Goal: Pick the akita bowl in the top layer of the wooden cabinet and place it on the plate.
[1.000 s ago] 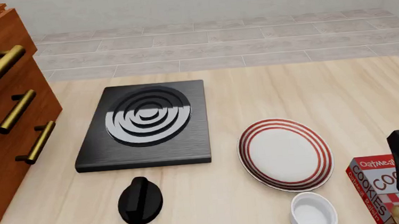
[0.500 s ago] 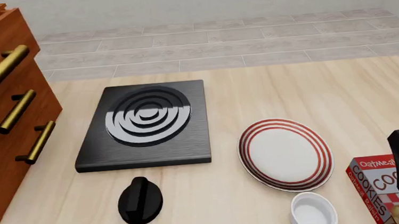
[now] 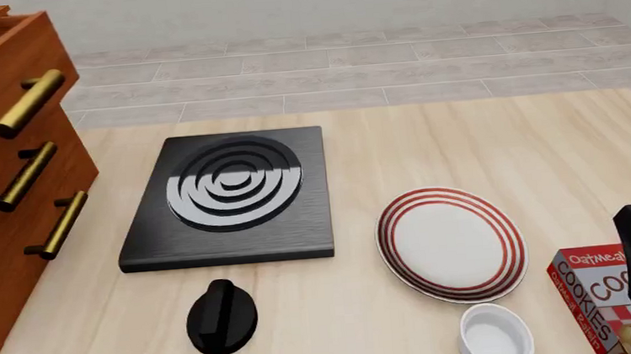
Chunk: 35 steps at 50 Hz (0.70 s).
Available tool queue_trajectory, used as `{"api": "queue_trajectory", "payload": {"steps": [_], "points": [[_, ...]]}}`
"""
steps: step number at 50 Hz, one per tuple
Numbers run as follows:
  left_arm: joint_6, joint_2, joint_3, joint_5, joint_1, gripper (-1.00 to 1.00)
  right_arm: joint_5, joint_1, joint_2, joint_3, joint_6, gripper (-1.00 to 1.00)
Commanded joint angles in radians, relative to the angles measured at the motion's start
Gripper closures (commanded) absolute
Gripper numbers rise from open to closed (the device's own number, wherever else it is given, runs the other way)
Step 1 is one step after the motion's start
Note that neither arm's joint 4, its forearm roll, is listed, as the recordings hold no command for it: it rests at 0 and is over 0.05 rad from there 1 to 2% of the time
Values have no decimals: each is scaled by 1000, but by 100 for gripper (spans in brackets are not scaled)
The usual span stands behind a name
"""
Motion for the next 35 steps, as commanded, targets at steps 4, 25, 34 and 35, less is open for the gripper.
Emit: {"api": "queue_trajectory", "payload": {"steps": [4, 25, 34, 35], "points": [[13, 65, 44, 19, -64, -100, 0, -1, 0, -1, -2, -100], [1, 92, 46, 3, -128, -100, -1, -7, 0, -2, 0, -100], [-3, 110, 28, 2, -160, -100, -2, -8, 0, -1, 2, -100], [-4, 112, 27, 1, -164, -100, -2, -9, 0, -1, 2, -100]]}}
